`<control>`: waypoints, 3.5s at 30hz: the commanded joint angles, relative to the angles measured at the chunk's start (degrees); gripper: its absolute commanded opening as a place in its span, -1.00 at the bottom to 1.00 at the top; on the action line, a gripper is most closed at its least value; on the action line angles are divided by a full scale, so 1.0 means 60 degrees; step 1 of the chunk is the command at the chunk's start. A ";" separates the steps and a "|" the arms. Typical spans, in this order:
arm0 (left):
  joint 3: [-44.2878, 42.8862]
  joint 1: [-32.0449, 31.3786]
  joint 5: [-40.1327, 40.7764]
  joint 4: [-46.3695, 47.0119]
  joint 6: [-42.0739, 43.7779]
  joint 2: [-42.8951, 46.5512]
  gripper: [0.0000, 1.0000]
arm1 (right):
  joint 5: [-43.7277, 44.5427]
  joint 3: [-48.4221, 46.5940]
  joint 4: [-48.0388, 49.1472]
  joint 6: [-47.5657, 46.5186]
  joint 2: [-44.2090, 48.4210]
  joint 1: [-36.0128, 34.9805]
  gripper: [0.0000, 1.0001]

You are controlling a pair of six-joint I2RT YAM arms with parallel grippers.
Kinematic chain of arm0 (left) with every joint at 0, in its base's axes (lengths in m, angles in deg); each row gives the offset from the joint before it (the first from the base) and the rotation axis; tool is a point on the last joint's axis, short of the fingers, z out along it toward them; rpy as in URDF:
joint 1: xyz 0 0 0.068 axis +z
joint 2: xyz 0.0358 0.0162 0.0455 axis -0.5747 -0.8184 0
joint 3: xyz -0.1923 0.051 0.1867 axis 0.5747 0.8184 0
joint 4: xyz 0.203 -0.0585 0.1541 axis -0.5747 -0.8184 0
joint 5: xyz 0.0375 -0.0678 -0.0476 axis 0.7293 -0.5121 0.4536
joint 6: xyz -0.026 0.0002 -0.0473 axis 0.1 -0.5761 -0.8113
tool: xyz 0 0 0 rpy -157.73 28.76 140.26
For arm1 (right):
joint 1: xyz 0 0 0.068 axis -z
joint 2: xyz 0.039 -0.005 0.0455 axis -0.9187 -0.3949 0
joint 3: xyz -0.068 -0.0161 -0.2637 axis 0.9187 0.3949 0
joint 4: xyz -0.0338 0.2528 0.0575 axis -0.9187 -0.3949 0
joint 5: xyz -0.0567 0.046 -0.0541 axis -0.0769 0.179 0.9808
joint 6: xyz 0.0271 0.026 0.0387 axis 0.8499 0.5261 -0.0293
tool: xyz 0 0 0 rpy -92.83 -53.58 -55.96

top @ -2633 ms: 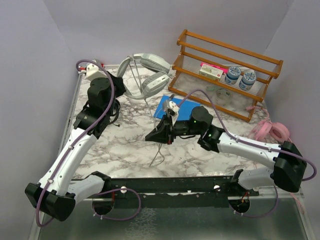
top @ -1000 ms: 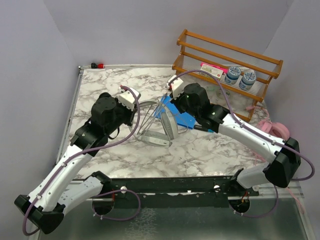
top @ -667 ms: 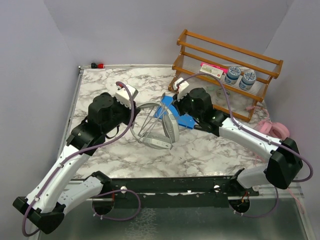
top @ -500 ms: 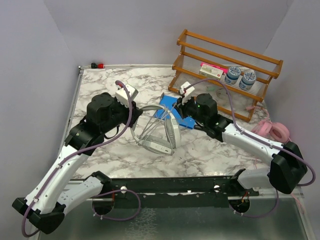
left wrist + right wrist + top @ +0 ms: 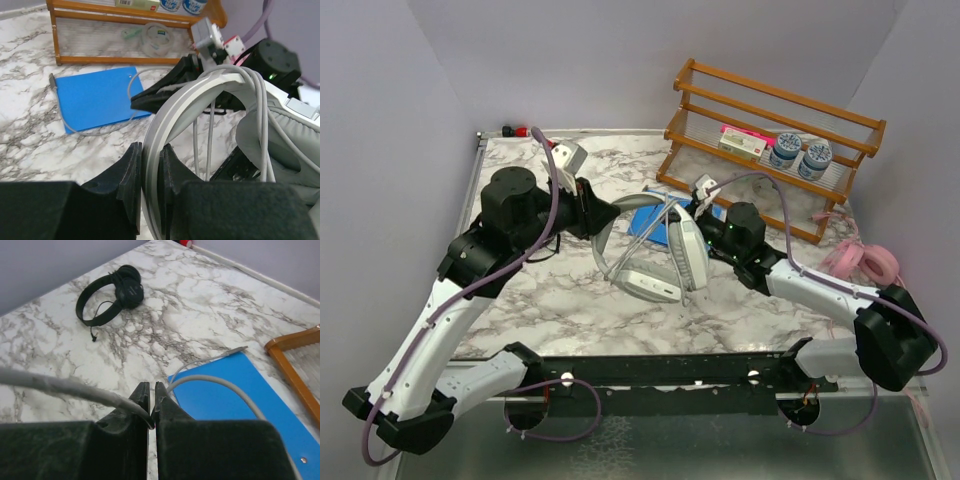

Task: Wrap the headphones
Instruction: Wrap the headphones cable around the headphones.

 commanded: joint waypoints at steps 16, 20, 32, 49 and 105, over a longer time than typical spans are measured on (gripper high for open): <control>-0.2143 0.0013 0.1757 0.1436 -0.3843 -0.1495 -1.00 | -0.5050 0.2366 0.4659 0.2895 -0.0223 0.0003 -0.57; -0.2022 0.0032 0.1890 0.1754 -0.4125 -0.1672 -1.00 | -0.5369 0.2381 0.5121 0.3144 -0.0231 -0.0452 -0.58; -0.2164 0.0047 0.2675 0.1759 -0.3907 -0.1523 -1.00 | -0.0961 0.2481 0.2067 0.2240 0.1064 -0.0602 -0.30; -0.2786 0.0046 0.2881 0.1175 -0.3583 -0.1589 -1.00 | 0.1807 0.2498 0.1262 0.0123 0.3115 -0.0570 0.52; -0.0235 0.0472 0.7020 0.4039 -0.2899 -0.2571 -1.00 | -0.5082 -0.0253 0.3917 0.4474 0.0695 -0.2576 -0.65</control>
